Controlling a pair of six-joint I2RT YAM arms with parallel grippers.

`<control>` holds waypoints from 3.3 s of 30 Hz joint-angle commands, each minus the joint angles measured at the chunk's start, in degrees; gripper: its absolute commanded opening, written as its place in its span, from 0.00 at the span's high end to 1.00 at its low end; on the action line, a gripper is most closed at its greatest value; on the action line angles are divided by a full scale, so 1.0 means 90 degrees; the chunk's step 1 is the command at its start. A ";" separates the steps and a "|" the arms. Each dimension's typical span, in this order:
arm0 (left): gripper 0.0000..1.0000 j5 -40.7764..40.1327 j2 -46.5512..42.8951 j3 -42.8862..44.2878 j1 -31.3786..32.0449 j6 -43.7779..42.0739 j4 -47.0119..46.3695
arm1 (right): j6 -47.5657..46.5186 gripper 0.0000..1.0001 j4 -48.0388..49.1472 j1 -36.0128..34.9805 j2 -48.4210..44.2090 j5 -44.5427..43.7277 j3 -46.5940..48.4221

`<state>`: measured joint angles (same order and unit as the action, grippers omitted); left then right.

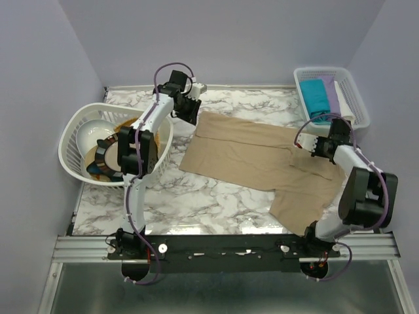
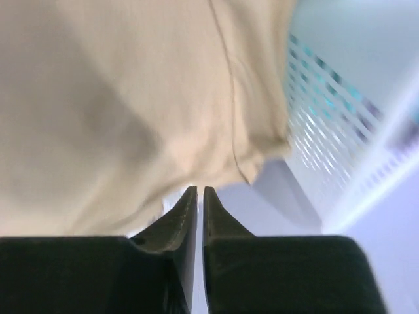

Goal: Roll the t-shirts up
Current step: Fold the T-shirt at the center of the board.

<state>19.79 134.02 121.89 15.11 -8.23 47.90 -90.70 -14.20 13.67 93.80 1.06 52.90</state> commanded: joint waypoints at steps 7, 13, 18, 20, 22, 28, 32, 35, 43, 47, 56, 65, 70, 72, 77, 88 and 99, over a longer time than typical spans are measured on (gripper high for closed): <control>0.59 -0.0177 -0.0801 -0.0274 0.0371 -0.0388 0.0049 | 0.1814 0.53 -0.1743 -0.0298 -0.2716 0.1074 -0.0800; 0.64 -0.0411 0.0451 0.1301 0.0692 0.0621 -0.0165 | 0.3074 0.53 -0.2035 -0.0367 -0.2688 0.0849 -0.0352; 0.65 -0.0889 0.1094 0.1623 0.1055 0.1136 -0.0449 | 0.3251 0.53 -0.2251 -0.0367 -0.2922 0.0849 -0.0146; 0.65 -0.1095 0.1271 0.1662 0.1113 0.1275 -0.0449 | 0.3416 0.53 -0.2425 -0.0367 -0.2942 0.0830 -0.0029; 0.64 -0.1358 0.1427 0.1594 0.1094 0.1518 -0.0410 | 0.3602 0.53 -0.2582 -0.0367 -0.2922 0.0820 0.0262; 0.58 -0.1632 0.1594 0.0677 0.0549 0.2115 -0.0117 | 0.4393 0.53 -0.3032 -0.0367 -0.2893 0.0771 0.0859; 0.56 -0.1604 0.1555 0.0500 0.0186 0.2329 -0.0107 | 0.4686 0.52 -0.3217 -0.0367 -0.2951 0.0790 0.1094; 0.56 -0.1564 0.1525 0.0481 0.0156 0.2369 -0.0059 | 0.4755 0.52 -0.3247 -0.0367 -0.2942 0.0820 0.1124; 0.54 -0.1390 0.1096 0.0344 0.0078 0.2185 -0.0097 | 0.4775 0.52 -0.3227 -0.0367 -0.2640 0.0995 0.1328; 0.50 -0.0520 0.0755 0.0558 0.0253 0.1658 -0.0127 | 0.4162 0.47 -0.3694 -0.0367 -0.2775 0.1880 0.1319; 0.40 -0.0373 -0.0876 0.0480 0.0850 0.0944 0.0126 | 0.1850 0.42 -0.5168 -0.2191 -0.3898 0.2968 0.0403; 0.29 -0.0324 -0.2097 -0.0827 0.0831 0.0553 0.0469 | 0.0263 0.44 -0.7221 -0.3763 -0.4035 0.3203 -0.0535; 0.30 -0.0188 -0.2556 -0.1530 0.0617 0.0494 0.0449 | 0.0506 0.44 -0.7026 -0.5375 -0.4348 0.2969 -0.1161; 0.31 -0.0090 -0.2741 -0.1773 0.0518 0.0494 0.0401 | 0.0740 0.44 -0.6977 -0.5813 -0.4105 0.2900 -0.1327; 0.32 0.0037 -0.3288 -0.2467 0.0362 0.0436 0.0089 | 0.1452 0.50 -0.6861 -0.6401 -0.3099 0.2695 -0.1123; 0.32 0.0028 -0.4695 -0.3826 0.0342 0.0494 -0.0791 | 0.2997 0.59 -0.6256 -0.7808 -0.2804 0.1513 -0.1112; 0.32 -0.0031 -0.4676 -0.3894 0.0332 0.0524 -0.0956 | 0.0531 0.51 -0.5961 -0.7857 -0.3976 0.1394 -0.1707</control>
<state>18.83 92.05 87.92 18.33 -3.40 41.58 -72.05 -68.14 -56.58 64.31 12.69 41.65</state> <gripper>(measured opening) 0.680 0.468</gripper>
